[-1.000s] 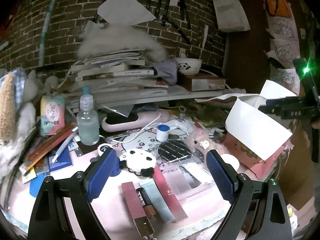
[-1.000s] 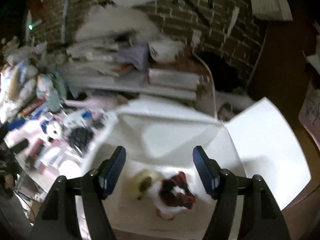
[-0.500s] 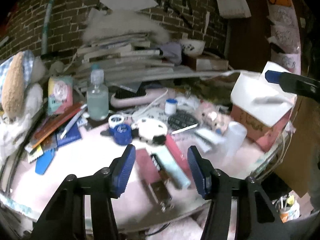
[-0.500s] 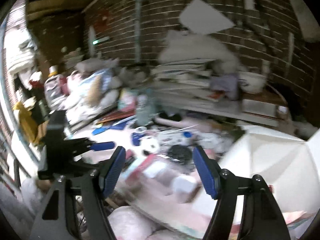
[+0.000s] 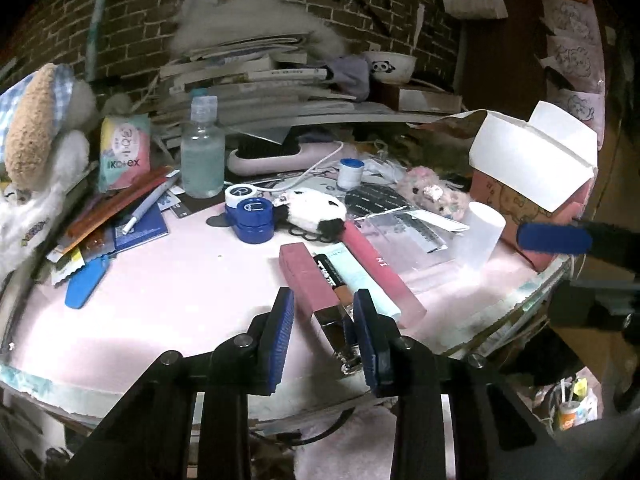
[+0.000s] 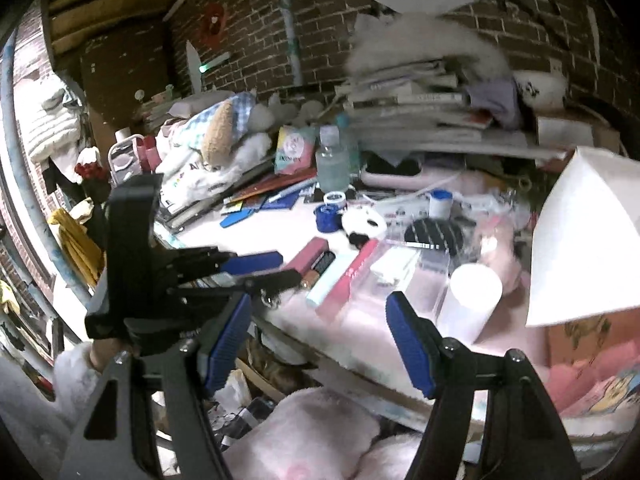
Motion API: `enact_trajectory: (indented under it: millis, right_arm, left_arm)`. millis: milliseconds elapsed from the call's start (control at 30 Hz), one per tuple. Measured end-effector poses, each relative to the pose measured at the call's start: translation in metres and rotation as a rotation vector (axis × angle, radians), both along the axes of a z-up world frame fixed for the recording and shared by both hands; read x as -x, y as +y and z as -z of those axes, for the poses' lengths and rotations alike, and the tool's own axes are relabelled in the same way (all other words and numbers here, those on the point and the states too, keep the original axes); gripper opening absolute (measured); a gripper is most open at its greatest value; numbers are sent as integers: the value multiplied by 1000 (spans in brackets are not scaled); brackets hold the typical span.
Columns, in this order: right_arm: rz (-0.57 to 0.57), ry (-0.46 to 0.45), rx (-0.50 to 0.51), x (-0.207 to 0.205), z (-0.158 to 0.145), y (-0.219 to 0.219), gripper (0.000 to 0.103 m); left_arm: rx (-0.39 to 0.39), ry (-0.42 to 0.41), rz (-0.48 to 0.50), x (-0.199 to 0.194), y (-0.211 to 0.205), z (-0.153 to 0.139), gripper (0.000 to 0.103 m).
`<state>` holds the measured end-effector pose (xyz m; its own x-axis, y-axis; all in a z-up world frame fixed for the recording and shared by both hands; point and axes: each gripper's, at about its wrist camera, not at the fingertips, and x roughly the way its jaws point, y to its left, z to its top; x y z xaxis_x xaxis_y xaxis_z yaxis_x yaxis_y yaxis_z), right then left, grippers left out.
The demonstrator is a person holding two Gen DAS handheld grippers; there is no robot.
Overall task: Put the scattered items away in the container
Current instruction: 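Grasp the pink rectangular tube with the left tool, then lift the pink tube into the white box and open the left tool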
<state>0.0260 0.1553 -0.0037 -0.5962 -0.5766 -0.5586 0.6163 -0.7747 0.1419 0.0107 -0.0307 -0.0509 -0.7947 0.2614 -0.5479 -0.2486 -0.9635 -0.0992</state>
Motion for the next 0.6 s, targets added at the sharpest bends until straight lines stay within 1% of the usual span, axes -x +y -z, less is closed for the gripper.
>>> enact_trajectory:
  millis: [67,167,333,400,433,500,533,600]
  right_arm:
    - [5,-8,-1,0,4,0,67]
    - [5,-15,1,0,6,1,67]
    - [9,-18,8,1,8,3,67]
    - [10,-26,13,3,9,4,67]
    - [12,-27,15,4,10,5,67]
    - [19,-26,15,4,12,5,67]
    - [22,-24,16,4,14,6,68]
    - [28,-25,22,4,16,7,68]
  left_arm:
    - [27,12,-40,3,-2,0,26]
    - [50,-9,-67,7,-2,1,26]
    - [62,-17,-40,6,3,6,26]
    - [77,-22,-51,9,6,9,25]
    - [80,-19,-59,10,6,9,23]
    - [72,-20,-71,13,5,9,16]
    - [68,-22,-78,15,4,9,13]
    - [61,-23,-88,18,2,9,13]
